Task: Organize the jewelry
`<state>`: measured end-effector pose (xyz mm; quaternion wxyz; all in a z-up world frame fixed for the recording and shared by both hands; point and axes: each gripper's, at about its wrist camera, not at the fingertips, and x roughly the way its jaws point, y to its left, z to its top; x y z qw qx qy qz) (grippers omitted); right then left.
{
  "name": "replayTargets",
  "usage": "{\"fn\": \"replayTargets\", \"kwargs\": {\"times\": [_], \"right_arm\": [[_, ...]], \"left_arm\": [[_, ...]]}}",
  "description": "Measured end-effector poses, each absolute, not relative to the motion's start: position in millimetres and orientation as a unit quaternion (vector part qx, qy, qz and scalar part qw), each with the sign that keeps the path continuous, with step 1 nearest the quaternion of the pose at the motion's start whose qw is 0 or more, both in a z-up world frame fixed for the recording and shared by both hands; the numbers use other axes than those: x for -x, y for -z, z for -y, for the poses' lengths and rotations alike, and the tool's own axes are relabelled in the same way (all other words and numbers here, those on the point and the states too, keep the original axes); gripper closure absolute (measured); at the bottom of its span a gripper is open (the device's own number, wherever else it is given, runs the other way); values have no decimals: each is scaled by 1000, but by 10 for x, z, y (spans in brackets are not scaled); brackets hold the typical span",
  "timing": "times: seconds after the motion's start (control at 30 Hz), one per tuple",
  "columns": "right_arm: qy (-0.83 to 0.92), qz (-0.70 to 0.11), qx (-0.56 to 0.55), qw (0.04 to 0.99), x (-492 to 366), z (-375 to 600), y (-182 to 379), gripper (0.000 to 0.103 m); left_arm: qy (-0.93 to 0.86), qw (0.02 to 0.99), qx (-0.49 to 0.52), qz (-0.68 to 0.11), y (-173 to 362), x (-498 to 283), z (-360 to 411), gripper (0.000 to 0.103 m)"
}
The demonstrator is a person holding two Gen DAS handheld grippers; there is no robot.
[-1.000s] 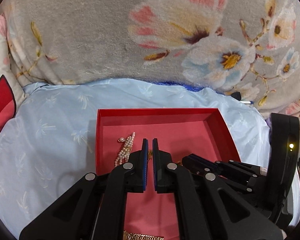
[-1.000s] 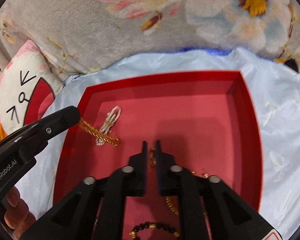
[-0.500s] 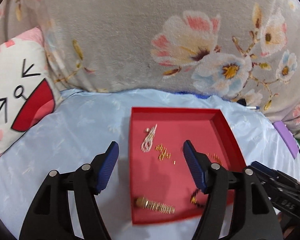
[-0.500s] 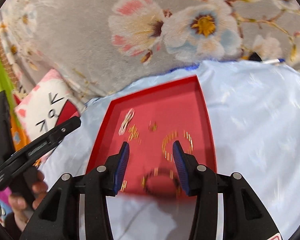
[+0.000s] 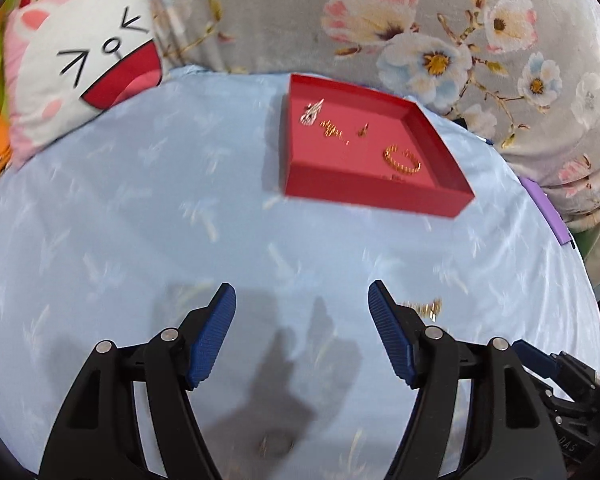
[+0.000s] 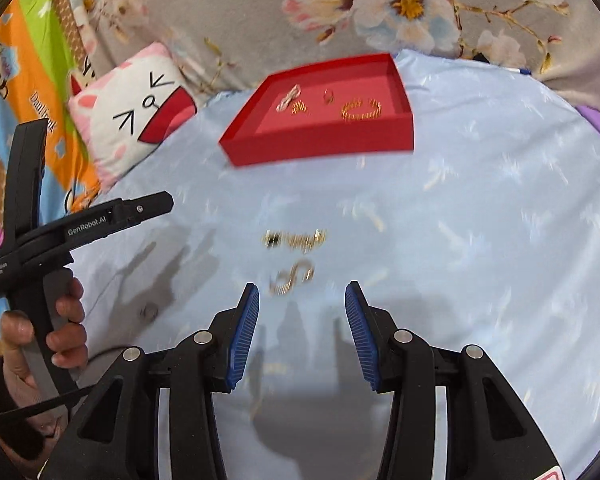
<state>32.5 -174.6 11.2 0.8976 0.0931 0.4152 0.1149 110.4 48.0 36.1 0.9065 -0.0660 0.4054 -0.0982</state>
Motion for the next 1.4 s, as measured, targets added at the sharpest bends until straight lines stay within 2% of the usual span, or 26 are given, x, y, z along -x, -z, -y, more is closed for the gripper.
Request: {"fn": "replayTargets", "kwargs": {"times": [0.4, 0.57, 0.73, 0.8, 0.9, 1.4], "right_arm": [[-114, -432, -100, 889, 96, 1584, 83, 58], [-115, -432, -98, 889, 75, 1545, 70, 58], [-108, -435, -98, 889, -25, 1562, 76, 58], [-104, -435, -98, 889, -96, 1568, 77, 58], [-97, -433, -93, 891, -230, 1573, 67, 58], [-87, -444, -64, 890, -1089, 1511, 160, 58]], "left_arm": [[72, 904, -10, -422, -24, -471, -531, 38], [73, 896, -15, -438, 141, -457, -516, 50], [68, 901, -31, -426, 153, -431, -469, 56], [69, 903, -30, -423, 147, -441, -471, 71], [70, 904, -30, -420, 142, -457, -465, 84], [76, 904, 0, -422, 49, -551, -575, 85]]}}
